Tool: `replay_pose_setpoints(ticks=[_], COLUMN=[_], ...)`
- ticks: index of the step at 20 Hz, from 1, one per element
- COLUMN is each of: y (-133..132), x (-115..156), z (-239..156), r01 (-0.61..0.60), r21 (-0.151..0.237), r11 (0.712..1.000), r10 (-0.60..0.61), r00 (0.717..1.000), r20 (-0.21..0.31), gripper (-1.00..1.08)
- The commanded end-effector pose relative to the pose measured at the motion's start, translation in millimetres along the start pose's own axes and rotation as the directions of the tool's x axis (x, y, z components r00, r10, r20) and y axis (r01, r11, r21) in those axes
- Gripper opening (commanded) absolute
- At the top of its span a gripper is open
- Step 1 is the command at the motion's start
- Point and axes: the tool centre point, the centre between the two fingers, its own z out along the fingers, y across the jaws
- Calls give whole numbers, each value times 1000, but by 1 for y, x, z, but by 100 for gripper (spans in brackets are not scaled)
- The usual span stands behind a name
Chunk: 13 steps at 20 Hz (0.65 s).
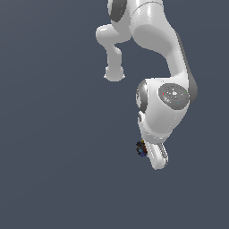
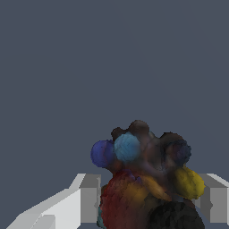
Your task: Pick up the object and move it to a goal position.
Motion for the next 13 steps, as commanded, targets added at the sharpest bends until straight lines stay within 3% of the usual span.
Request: replay_pose_setpoints(ticks=[1, 13], y=[-6, -18], x=[-13, -35], z=[-9, -22], r01=[-2, -1], r21=[0, -1], r11=[1000, 1000], r10=[2, 1], r00=[1000, 1000], r20=[-1, 1], gripper=[-100, -100])
